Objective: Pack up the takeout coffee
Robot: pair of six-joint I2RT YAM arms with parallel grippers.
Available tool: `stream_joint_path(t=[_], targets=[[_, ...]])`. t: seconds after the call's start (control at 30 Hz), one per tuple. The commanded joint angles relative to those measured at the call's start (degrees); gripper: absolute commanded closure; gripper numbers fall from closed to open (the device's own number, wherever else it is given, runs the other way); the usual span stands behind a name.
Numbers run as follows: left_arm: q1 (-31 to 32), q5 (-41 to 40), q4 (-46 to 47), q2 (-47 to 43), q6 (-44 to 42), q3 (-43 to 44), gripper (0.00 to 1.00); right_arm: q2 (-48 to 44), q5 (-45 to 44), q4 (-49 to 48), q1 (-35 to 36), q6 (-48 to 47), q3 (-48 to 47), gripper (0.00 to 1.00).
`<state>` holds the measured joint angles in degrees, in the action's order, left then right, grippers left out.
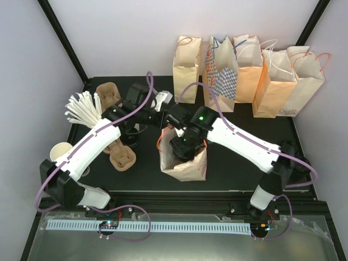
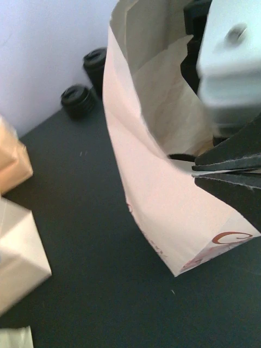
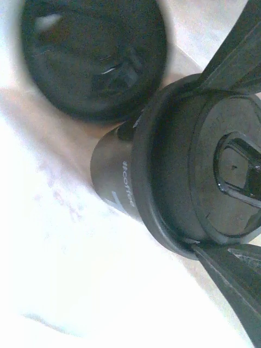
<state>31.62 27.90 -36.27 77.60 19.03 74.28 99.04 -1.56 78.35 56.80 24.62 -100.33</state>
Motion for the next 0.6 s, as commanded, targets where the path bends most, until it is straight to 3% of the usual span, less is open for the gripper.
stream_joint_path(t=[0.0, 0.23, 0.4, 0.57], targets=[[0.8, 14.9, -4.2, 4.3, -5.9, 5.1, 0.96, -10.2, 2.5, -17.5, 0.4, -13.3, 5.0, 0.54], [1.1, 22.2, -7.6, 8.0, -10.1, 9.9, 0.96, -14.3, 8.1, -25.3, 0.5, -20.4, 12.1, 0.54], [1.9, 22.5, -10.7, 10.0, -11.3, 12.7, 0.95, -11.7, 5.7, -22.7, 1.6, -22.9, 10.0, 0.54], [2.3, 20.4, -11.9, 10.2, -10.2, 14.2, 0.7, -13.1, -1.0, -27.8, 2.4, -20.3, 14.6, 0.59]])
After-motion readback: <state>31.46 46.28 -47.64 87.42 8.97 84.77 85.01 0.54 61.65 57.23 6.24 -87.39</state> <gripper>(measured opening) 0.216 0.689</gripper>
